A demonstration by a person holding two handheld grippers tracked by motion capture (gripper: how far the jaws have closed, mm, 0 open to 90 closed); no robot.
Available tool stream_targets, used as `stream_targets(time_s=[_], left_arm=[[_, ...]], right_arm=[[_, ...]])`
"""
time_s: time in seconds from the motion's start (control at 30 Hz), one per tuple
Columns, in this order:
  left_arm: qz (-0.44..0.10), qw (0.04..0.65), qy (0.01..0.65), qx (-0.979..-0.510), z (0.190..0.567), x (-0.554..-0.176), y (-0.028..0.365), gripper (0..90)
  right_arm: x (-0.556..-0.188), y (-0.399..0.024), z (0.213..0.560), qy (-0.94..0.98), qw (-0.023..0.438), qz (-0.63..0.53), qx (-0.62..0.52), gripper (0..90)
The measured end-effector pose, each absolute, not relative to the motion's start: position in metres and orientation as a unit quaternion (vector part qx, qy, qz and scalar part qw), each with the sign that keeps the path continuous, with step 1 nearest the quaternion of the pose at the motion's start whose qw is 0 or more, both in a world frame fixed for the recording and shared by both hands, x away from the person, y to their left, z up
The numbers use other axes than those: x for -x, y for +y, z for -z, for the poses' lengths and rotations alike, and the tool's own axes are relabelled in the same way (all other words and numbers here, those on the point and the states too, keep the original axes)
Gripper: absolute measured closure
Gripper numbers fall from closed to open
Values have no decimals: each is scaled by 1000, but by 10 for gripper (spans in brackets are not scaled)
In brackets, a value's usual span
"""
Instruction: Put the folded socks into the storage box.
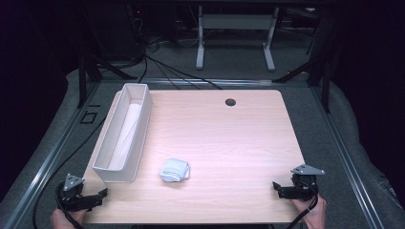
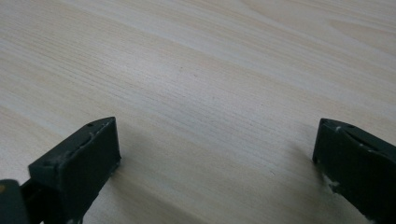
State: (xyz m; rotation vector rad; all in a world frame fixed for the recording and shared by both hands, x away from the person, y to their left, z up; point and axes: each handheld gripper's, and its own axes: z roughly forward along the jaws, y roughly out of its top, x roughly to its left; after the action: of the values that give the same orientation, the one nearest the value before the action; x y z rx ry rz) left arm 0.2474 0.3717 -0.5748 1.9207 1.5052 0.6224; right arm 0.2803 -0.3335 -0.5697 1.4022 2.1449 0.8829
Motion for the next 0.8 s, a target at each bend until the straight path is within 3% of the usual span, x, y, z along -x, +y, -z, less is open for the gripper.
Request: stream_targets(time_s=[0.3, 0.8], left_arm=[[-232, 309, 561, -732, 569, -246, 370, 0], [-244, 318, 521, -754, 505, -248, 355, 0]], right_arm=[[-283, -334, 570, 774, 205, -321, -505, 0], [-283, -334, 570, 773, 207, -323, -506, 3]])
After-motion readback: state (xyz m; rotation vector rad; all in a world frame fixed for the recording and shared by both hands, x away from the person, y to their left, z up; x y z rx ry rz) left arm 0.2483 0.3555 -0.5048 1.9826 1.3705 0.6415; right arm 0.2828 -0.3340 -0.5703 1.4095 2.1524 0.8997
